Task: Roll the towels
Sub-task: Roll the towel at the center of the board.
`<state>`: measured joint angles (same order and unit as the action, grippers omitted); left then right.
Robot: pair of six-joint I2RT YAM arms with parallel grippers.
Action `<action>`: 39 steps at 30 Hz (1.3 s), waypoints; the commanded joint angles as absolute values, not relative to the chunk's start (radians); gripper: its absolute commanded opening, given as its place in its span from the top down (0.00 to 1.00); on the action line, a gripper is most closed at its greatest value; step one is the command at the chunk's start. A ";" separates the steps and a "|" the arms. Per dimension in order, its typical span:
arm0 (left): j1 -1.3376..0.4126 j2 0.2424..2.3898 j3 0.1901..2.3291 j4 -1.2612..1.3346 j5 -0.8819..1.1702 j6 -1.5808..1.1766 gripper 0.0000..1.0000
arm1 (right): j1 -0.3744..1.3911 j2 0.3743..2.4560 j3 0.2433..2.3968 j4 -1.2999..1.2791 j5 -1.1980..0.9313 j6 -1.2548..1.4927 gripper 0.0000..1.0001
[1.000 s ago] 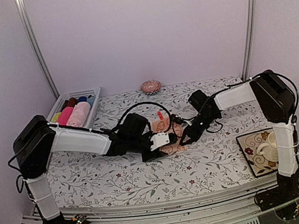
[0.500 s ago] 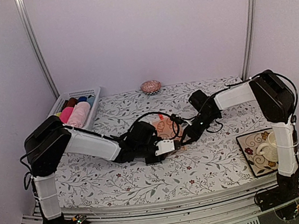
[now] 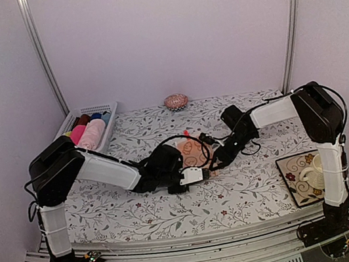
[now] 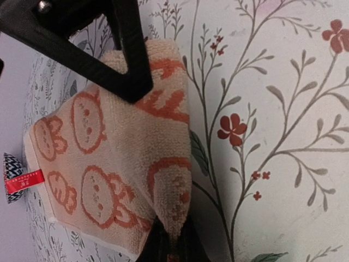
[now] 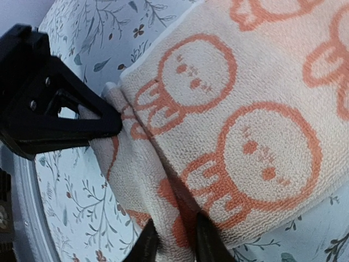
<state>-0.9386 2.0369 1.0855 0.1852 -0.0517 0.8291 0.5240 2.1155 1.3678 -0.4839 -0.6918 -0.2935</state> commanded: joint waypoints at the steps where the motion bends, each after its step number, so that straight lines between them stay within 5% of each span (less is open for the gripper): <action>1: -0.942 2.057 1.097 0.059 0.041 0.806 1.00 | 0.504 2.063 1.339 -0.462 -0.661 -0.314 0.64; 11: -0.858 2.061 1.188 -0.114 0.292 0.696 1.00 | 0.489 1.785 1.071 -0.231 -0.567 -0.425 0.29; 21: -0.720 2.149 1.334 -0.303 0.588 0.563 1.00 | 0.594 1.502 0.744 0.089 -0.541 -0.811 0.23; 39: -0.677 2.260 1.479 -0.472 0.721 0.540 1.00 | 0.698 1.799 0.903 0.149 -0.276 -1.059 0.27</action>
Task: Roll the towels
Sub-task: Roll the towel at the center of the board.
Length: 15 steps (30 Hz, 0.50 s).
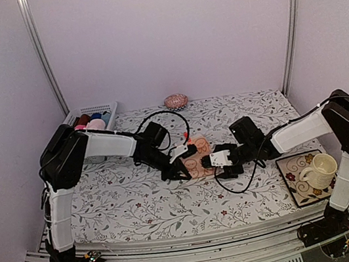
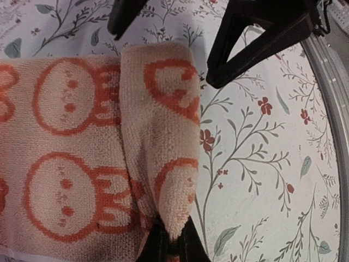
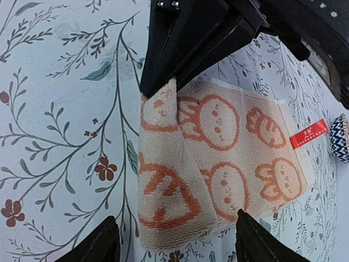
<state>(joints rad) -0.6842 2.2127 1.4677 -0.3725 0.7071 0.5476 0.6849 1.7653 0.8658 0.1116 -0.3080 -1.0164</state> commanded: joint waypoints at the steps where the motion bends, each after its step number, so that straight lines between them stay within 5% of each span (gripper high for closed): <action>1: -0.675 2.265 1.487 -0.479 0.724 0.540 1.00 | 0.701 1.803 0.904 0.150 -0.289 -1.063 0.27; 15: -0.665 2.289 1.514 -0.508 0.744 0.543 1.00 | 0.738 1.888 0.964 0.134 -0.286 -1.004 0.56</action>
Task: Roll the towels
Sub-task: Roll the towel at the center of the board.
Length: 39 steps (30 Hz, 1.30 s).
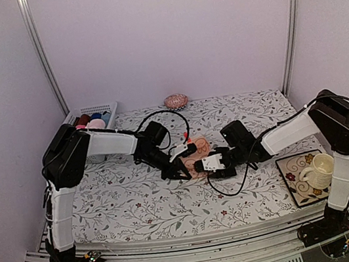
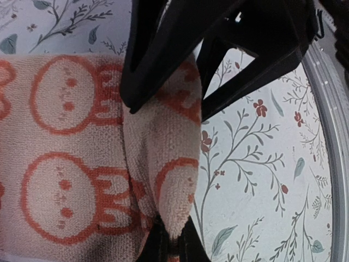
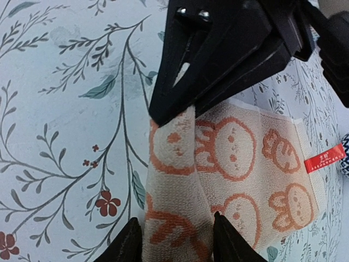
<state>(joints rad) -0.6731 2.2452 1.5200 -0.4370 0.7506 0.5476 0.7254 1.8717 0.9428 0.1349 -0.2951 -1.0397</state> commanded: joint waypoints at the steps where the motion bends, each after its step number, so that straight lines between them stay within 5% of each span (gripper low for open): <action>1: -0.665 2.287 1.514 -0.509 0.744 0.543 1.00 | 0.739 1.886 0.963 0.133 -0.282 -0.997 0.59; 10: -0.664 2.263 1.488 -0.511 0.718 0.545 1.00 | 0.750 1.880 0.972 0.068 -0.292 -0.923 0.96; 14: -0.664 2.198 1.427 -0.467 0.665 0.540 0.95 | 0.749 1.897 1.038 -0.054 -0.328 -0.847 0.97; 19: -0.665 2.103 1.356 -0.414 0.573 0.537 0.63 | 0.745 1.929 1.110 -0.203 -0.397 -0.737 0.98; 25: -0.674 2.005 1.282 -0.336 0.455 0.535 0.42 | 0.719 2.000 1.200 -0.350 -0.474 -0.644 0.97; 39: -0.797 1.779 0.945 0.096 0.165 0.693 0.40 | 0.602 2.159 1.392 -0.508 -0.593 -0.454 0.97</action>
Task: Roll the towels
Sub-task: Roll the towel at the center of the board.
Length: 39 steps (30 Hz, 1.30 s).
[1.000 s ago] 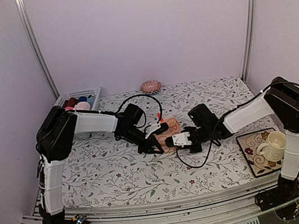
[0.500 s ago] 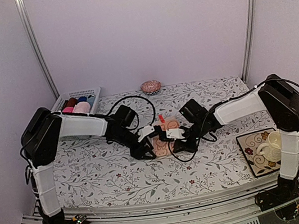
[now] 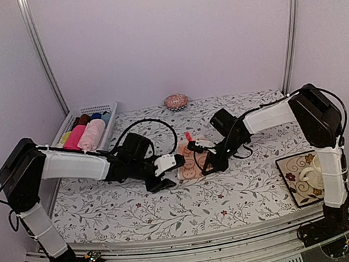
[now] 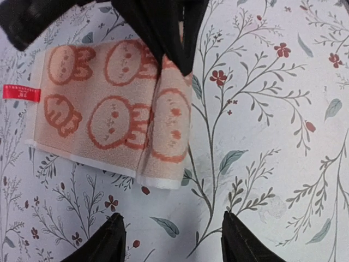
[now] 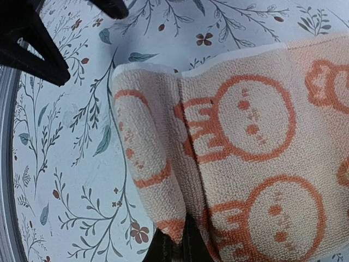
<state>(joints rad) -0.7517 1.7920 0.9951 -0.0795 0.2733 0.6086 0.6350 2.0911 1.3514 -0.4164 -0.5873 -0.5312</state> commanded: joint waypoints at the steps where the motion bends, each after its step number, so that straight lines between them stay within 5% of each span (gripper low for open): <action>1: -0.812 1.787 0.939 0.116 0.142 0.707 0.41 | 0.598 2.171 1.404 -0.517 -0.595 -0.444 0.96; 15: -0.943 1.940 0.859 0.482 -0.115 0.915 0.57 | 0.568 2.241 1.475 -0.570 -0.660 -0.411 0.96; 26: -0.946 2.061 0.906 0.478 -0.157 0.934 0.59 | 0.565 2.255 1.486 -0.575 -0.679 -0.399 0.96; 31: -0.947 2.098 0.930 0.454 -0.165 0.927 0.77 | 0.555 2.259 1.509 -0.592 -0.689 -0.399 0.93; 39: -0.946 2.102 0.940 0.376 -0.105 0.903 0.98 | 0.505 2.223 1.543 -0.610 -0.700 -0.388 0.74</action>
